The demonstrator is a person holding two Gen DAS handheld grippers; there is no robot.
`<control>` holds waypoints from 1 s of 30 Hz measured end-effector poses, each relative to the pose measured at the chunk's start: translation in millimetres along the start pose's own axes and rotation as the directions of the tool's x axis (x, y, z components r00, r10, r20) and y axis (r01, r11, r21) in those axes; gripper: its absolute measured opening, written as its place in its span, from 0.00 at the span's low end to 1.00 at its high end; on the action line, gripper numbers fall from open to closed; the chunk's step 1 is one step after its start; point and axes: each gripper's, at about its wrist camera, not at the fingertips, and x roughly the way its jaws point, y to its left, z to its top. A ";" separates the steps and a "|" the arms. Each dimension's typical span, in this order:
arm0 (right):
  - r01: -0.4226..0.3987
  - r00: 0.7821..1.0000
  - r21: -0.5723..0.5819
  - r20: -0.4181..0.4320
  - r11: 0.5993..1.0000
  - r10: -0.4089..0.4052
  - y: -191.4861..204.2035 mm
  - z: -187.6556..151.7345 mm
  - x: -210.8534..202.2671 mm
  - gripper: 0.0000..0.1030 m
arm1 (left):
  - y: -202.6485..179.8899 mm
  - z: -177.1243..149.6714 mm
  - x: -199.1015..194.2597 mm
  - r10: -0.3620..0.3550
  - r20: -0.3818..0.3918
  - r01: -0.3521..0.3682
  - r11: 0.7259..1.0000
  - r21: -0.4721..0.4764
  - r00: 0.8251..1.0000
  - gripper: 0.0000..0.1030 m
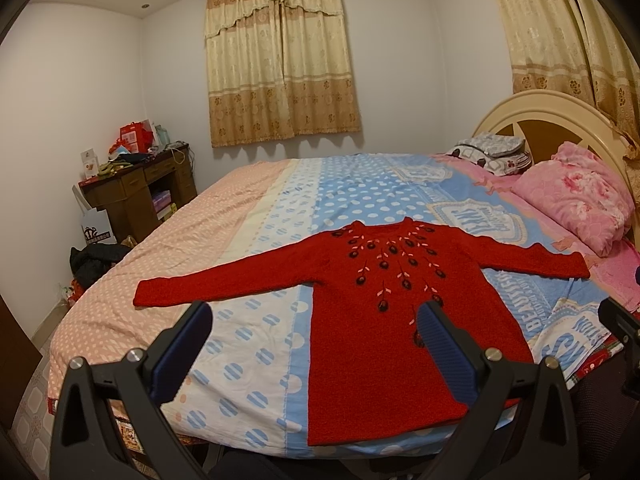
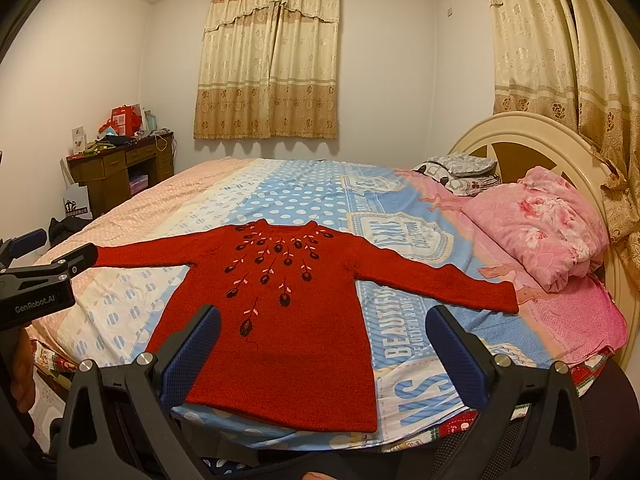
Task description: Fold small clothes
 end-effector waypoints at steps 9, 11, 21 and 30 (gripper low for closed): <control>0.000 1.000 0.000 -0.001 1.000 0.000 0.1 0.0 0.1 0.99 | -0.5 1.3 -0.1 0.000 -0.001 0.000 1.000 0.001 1.000 1.00; -0.001 1.000 -0.001 -0.002 1.000 0.001 0.1 0.0 0.2 0.99 | -0.6 1.4 -0.1 0.000 -0.001 0.000 1.000 0.002 1.000 1.00; -0.002 1.000 -0.003 -0.007 1.000 0.002 1.8 -5.0 2.7 0.99 | 3.1 -4.0 2.6 -0.002 -0.007 0.002 1.000 0.009 1.000 1.00; -0.021 0.999 0.002 -0.024 1.000 0.021 2.6 -8.6 14.4 0.99 | -1.2 -6.8 14.3 0.008 -0.029 -0.007 0.999 0.035 1.000 1.00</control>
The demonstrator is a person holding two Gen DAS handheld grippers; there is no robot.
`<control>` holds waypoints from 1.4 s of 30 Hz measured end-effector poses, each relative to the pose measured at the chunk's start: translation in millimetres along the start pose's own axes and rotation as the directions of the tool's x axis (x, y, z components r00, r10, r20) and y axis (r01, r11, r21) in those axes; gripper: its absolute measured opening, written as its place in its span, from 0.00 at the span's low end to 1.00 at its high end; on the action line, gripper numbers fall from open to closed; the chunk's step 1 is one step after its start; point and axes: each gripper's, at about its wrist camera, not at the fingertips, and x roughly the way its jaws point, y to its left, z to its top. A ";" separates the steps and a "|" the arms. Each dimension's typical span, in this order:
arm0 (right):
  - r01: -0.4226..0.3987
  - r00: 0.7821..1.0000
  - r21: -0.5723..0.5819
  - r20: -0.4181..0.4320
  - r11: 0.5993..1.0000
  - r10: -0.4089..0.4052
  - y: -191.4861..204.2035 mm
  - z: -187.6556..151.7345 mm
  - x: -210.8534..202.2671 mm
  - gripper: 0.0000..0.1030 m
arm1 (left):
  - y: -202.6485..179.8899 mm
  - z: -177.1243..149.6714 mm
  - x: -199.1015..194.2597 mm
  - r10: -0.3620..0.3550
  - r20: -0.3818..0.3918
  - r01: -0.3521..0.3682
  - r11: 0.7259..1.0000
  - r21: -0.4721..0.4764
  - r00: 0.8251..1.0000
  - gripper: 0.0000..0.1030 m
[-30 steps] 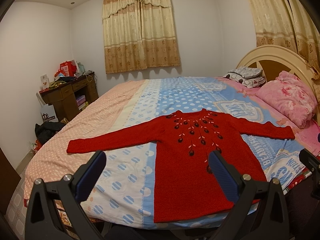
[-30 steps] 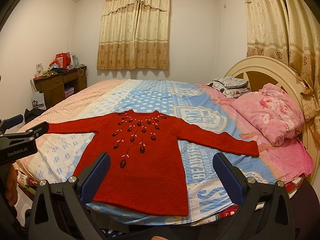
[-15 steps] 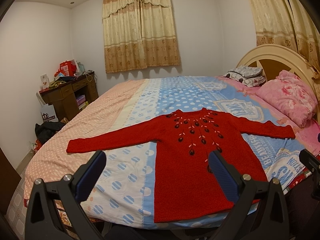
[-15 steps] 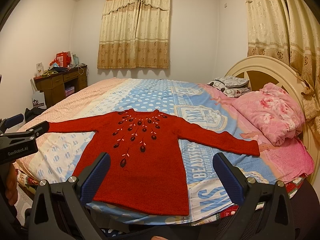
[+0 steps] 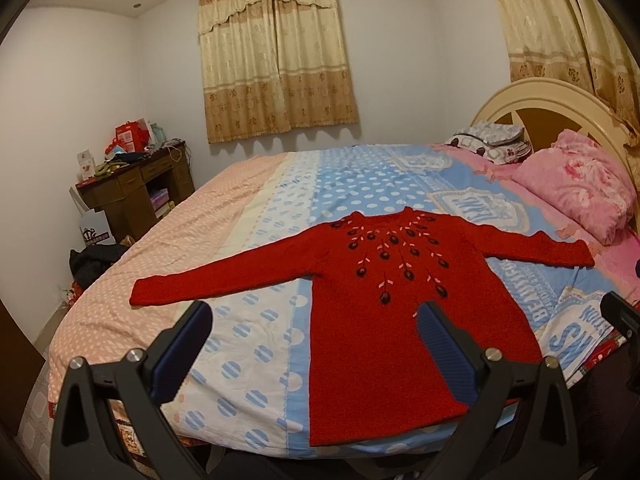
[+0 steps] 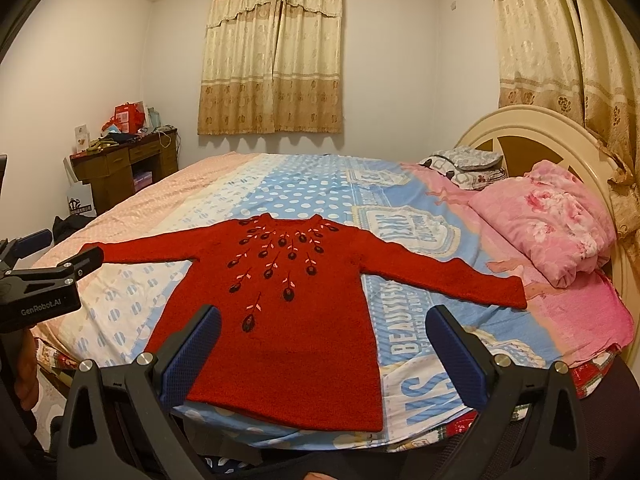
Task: Fold small clothes
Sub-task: 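Move the right gripper to the sweater's sleeve cuff and close on it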
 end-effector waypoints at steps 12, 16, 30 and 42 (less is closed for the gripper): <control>0.012 0.997 0.043 -0.074 0.999 -0.009 -21.6 -8.4 44.3 0.99 | -15.5 8.0 41.5 0.001 -0.056 0.003 0.998 0.057 0.998 1.00; 0.025 0.995 0.075 -0.101 0.997 -0.018 -35.9 -10.2 60.8 0.99 | -25.3 8.7 56.5 -0.007 -0.081 0.013 0.997 0.077 0.997 1.00; 0.093 0.978 0.145 -0.199 0.985 -0.063 -91.6 -16.6 127.4 0.99 | -49.7 14.1 125.9 -0.007 -0.178 0.030 0.992 0.123 0.984 1.00; 0.159 0.955 0.187 -0.279 0.969 -0.102 -143.4 -17.5 191.7 0.99 | -75.0 19.5 175.2 -0.001 -0.183 0.033 0.984 0.174 0.983 1.00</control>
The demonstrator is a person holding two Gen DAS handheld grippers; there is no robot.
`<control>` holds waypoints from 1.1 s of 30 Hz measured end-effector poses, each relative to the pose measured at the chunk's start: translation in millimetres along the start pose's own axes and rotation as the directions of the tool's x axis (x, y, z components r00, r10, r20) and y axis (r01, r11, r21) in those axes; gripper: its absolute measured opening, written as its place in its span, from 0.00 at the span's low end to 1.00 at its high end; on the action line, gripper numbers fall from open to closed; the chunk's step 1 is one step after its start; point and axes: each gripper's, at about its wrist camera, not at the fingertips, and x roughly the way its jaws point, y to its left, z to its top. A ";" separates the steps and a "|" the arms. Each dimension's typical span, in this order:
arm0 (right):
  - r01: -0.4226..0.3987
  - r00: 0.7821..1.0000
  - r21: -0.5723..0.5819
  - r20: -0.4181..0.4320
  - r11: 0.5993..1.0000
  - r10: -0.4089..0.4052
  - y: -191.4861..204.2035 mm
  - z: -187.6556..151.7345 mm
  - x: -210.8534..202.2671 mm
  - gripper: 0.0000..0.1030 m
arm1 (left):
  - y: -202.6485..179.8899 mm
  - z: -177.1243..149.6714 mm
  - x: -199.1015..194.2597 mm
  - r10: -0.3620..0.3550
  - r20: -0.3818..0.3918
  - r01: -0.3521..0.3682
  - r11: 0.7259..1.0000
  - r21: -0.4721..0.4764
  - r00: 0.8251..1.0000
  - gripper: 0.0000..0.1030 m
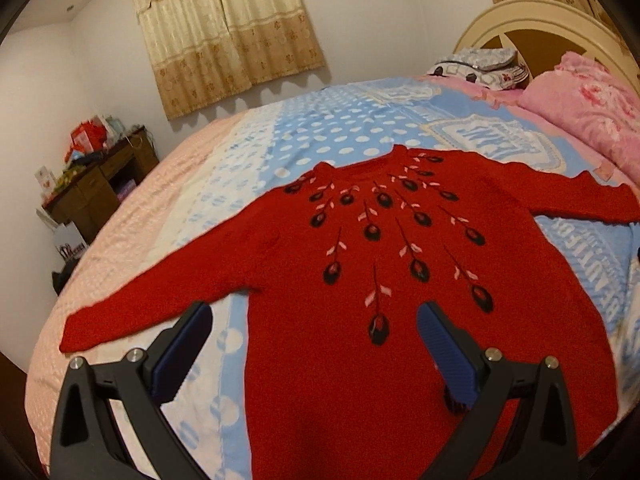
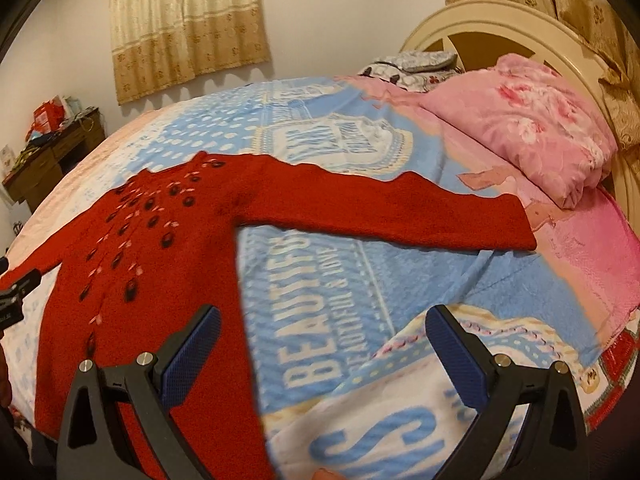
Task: Fold small clothes
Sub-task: 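Move the right gripper to the sweater's sleeve cuff and close on it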
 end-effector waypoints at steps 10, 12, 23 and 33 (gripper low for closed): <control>0.111 0.994 0.129 -0.029 0.985 -0.108 -78.7 29.9 44.4 0.99 | -18.5 17.3 39.5 -0.009 -0.003 0.009 1.000 0.016 1.000 1.00; 0.136 0.991 0.159 -0.039 0.978 -0.131 -98.4 35.2 51.9 0.99 | -21.0 18.2 48.0 -0.004 -0.009 0.004 1.000 0.017 1.000 1.00; 0.249 0.968 0.309 -0.107 0.918 -0.226 -211.3 60.7 93.2 0.99 | -7.5 26.5 84.2 0.026 -0.059 -0.028 0.999 -0.032 0.998 1.00; 0.195 0.977 0.379 -0.157 0.904 -0.145 -252.4 66.5 122.6 0.77 | 3.5 26.9 101.1 0.019 -0.103 -0.027 0.997 -0.070 0.995 1.00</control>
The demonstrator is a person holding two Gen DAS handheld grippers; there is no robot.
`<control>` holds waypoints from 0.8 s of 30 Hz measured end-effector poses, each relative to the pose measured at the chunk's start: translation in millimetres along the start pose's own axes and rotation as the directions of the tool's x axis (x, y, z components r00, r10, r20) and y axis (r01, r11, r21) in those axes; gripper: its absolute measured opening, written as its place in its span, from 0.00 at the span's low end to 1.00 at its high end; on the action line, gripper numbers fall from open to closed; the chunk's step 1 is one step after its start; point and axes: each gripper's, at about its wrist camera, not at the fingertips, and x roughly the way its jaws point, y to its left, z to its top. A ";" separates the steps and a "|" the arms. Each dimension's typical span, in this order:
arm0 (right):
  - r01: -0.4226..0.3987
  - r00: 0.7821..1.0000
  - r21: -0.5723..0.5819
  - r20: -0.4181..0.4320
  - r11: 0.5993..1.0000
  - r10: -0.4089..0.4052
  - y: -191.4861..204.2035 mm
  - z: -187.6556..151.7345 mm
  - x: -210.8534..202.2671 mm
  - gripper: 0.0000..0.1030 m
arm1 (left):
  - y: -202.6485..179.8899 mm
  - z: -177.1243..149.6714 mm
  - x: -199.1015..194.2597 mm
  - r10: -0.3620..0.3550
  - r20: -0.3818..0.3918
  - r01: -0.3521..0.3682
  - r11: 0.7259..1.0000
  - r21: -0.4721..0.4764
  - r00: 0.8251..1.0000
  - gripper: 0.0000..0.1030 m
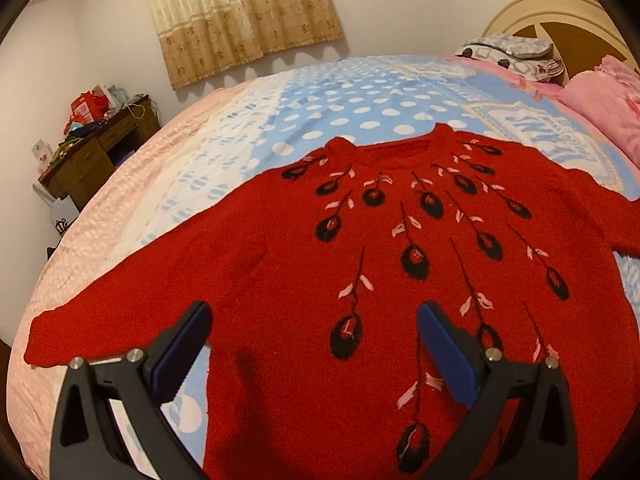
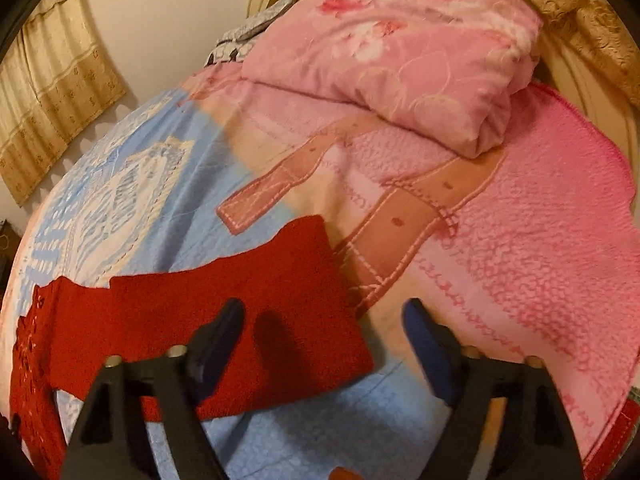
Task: Fold small clothes
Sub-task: 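Move the right gripper to the sweater's sleeve cuff and close on it, then lift the held sleeve with the right gripper, fold it across the body, release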
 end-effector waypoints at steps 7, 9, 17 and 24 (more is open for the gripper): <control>0.004 1.000 -0.045 -0.018 0.999 -0.005 10.1 -6.4 8.8 0.46 | 2.0 -2.7 -0.3 -0.010 -0.006 0.010 1.000 0.005 1.000 1.00; -0.012 1.000 -0.040 -0.020 0.999 0.011 9.1 -5.6 7.7 0.32 | 4.8 -2.7 -1.2 -0.007 -0.005 0.007 1.000 0.002 1.000 1.00; -0.044 0.999 -0.093 0.026 0.995 0.047 30.5 0.0 -20.8 0.10 | 18.5 -2.8 -1.8 -0.015 -0.006 0.014 1.000 -0.024 1.000 1.00; -0.089 0.986 -0.176 0.126 0.980 0.112 81.2 16.8 -69.6 0.09 | 28.3 -5.3 -6.7 -0.029 -0.001 0.029 0.999 -0.043 1.000 1.00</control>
